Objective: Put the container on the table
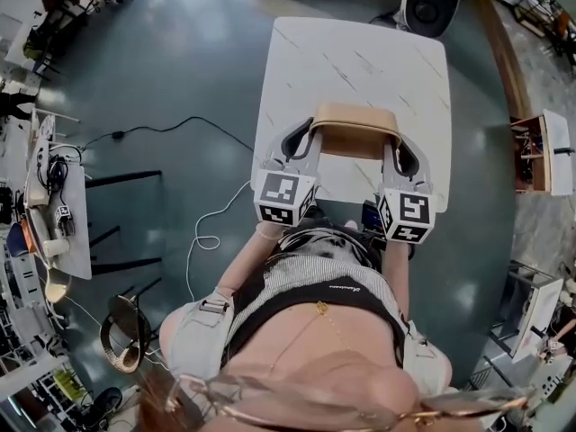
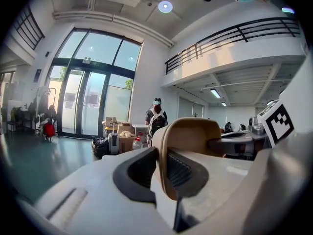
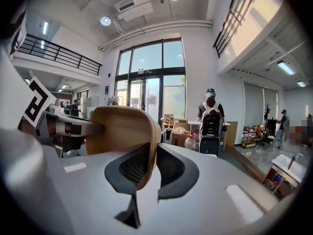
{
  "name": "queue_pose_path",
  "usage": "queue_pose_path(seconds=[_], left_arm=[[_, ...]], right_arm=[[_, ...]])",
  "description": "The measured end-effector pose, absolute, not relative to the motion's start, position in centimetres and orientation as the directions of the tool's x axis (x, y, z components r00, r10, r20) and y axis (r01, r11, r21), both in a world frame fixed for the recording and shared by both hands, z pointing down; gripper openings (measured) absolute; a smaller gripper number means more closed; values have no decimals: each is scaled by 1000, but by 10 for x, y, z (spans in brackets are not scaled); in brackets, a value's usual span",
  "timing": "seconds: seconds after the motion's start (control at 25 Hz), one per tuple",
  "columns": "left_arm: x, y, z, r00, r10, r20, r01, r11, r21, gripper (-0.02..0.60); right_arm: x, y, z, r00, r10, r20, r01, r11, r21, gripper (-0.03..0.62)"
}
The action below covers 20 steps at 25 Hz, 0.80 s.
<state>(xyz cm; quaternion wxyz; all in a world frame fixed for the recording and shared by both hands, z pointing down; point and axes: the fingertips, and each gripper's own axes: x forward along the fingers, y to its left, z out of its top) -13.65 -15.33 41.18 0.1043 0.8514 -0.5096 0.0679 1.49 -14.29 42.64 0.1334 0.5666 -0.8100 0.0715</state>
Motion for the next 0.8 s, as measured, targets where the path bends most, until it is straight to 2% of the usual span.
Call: queue_pose_path(seconds=[0.8], left_arm=[[-163,-165,423,509,-830,226,-860,-488,145,38]], right_arm=[[-12,-148,432,-286,-907,311,-947,316,51,61]])
